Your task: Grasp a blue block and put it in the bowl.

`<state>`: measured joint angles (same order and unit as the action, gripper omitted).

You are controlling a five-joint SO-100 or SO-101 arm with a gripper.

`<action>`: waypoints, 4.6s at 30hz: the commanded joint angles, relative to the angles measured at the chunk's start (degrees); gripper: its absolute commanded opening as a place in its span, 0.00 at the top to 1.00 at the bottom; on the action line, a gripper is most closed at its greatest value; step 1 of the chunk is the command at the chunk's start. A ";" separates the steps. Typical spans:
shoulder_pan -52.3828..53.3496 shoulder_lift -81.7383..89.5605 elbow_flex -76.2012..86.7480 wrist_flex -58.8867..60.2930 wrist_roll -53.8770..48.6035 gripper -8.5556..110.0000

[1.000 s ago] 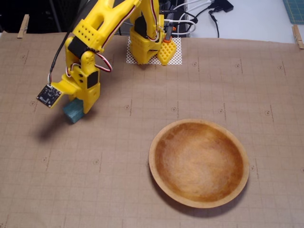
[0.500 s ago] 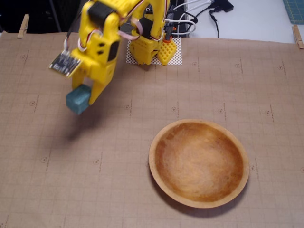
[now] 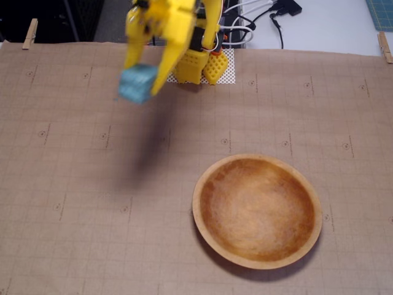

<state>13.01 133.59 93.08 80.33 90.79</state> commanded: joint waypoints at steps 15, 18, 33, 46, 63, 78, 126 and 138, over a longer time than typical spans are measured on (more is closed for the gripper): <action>-20.04 2.37 -1.05 -0.26 0.88 0.96; -23.29 2.37 1.14 -0.44 0.97 0.96; -32.78 -1.05 13.18 -14.41 0.97 0.95; -32.08 -7.91 14.50 -26.37 3.43 0.95; -32.08 -26.54 15.29 -43.33 3.60 0.95; -32.26 -39.46 15.29 -48.87 3.60 0.95; -32.61 -41.13 15.56 -47.99 3.69 0.66; -32.61 -17.67 22.41 -37.71 3.69 0.66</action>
<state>-19.51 106.70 116.19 40.52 94.04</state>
